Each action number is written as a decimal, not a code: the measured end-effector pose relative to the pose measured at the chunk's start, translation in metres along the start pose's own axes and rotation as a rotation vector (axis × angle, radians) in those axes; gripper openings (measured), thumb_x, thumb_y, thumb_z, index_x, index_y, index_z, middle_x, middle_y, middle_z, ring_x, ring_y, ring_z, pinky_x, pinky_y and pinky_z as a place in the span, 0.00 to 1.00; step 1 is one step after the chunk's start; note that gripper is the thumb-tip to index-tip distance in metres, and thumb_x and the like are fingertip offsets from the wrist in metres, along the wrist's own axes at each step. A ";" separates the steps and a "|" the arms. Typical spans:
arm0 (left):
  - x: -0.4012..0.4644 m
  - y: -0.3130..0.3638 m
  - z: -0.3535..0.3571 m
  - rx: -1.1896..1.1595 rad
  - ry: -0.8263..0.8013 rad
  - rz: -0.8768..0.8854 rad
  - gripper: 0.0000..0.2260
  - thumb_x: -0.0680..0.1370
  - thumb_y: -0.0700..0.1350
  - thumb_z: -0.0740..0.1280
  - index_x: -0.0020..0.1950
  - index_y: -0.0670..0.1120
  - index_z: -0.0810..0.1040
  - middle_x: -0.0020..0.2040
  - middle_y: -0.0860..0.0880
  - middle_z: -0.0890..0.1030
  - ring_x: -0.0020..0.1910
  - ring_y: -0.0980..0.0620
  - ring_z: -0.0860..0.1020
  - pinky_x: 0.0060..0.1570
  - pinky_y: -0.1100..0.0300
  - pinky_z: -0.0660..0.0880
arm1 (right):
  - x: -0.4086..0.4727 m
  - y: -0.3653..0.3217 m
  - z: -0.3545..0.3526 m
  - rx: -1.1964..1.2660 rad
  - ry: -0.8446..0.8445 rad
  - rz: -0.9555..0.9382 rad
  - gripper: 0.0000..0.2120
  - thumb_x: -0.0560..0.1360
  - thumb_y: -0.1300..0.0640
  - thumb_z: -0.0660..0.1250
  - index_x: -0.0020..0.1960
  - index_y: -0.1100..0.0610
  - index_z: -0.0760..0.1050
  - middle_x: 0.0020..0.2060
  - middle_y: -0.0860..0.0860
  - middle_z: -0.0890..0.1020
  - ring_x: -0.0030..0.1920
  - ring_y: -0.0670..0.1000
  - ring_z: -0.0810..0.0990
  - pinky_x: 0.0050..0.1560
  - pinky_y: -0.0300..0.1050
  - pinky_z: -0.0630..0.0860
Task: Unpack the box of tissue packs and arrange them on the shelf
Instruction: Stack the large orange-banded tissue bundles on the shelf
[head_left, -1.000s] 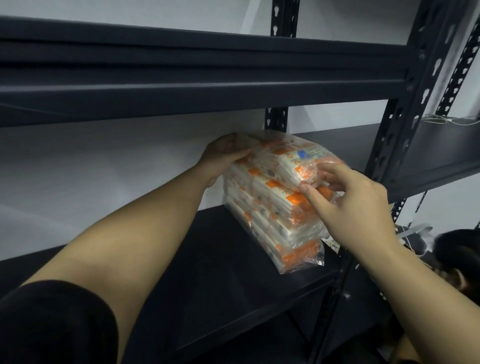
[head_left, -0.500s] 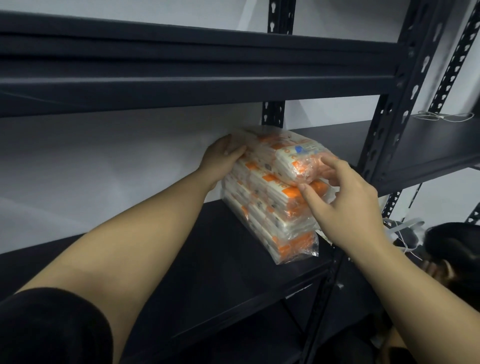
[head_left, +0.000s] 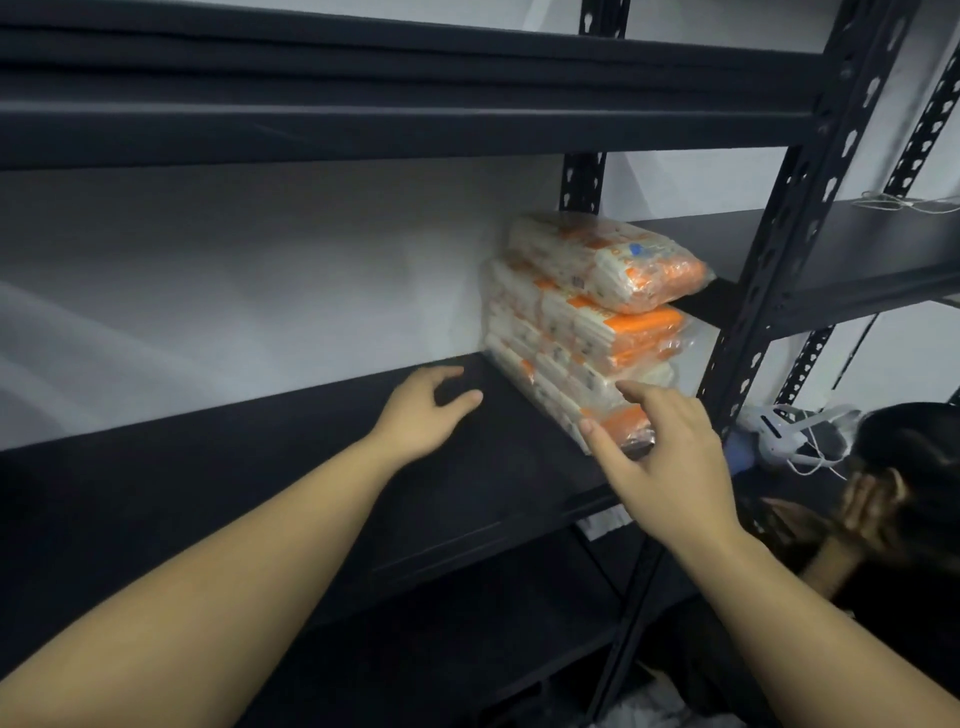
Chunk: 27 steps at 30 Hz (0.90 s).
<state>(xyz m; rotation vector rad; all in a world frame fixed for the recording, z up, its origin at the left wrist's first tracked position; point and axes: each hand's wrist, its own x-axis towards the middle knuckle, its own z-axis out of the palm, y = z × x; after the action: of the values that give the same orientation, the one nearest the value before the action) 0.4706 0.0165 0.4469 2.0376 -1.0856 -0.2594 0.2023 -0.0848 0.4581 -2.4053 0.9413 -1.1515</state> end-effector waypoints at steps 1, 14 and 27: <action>-0.015 -0.003 -0.004 0.024 -0.021 0.002 0.25 0.80 0.59 0.70 0.76 0.54 0.74 0.75 0.51 0.73 0.73 0.50 0.72 0.66 0.61 0.65 | -0.009 -0.005 0.002 -0.007 -0.018 0.006 0.27 0.75 0.38 0.70 0.70 0.50 0.76 0.59 0.46 0.80 0.66 0.51 0.73 0.60 0.48 0.72; -0.232 -0.037 0.011 0.249 -0.105 0.044 0.34 0.81 0.62 0.66 0.83 0.53 0.60 0.84 0.54 0.59 0.83 0.56 0.52 0.82 0.55 0.47 | -0.146 -0.024 0.041 0.065 -0.365 -0.028 0.29 0.78 0.33 0.65 0.70 0.51 0.77 0.65 0.43 0.79 0.68 0.47 0.71 0.67 0.49 0.73; -0.423 -0.154 0.136 0.167 -0.154 -0.502 0.31 0.79 0.60 0.71 0.78 0.47 0.72 0.73 0.48 0.75 0.73 0.48 0.72 0.73 0.55 0.68 | -0.320 0.074 0.103 0.097 -0.840 0.001 0.33 0.76 0.29 0.61 0.69 0.53 0.79 0.63 0.48 0.81 0.65 0.54 0.74 0.65 0.52 0.75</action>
<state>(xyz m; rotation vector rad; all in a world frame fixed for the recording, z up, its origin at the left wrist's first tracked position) 0.2371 0.3161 0.1704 2.4549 -0.6834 -0.6044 0.1036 0.0773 0.1714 -2.4294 0.5734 -0.1053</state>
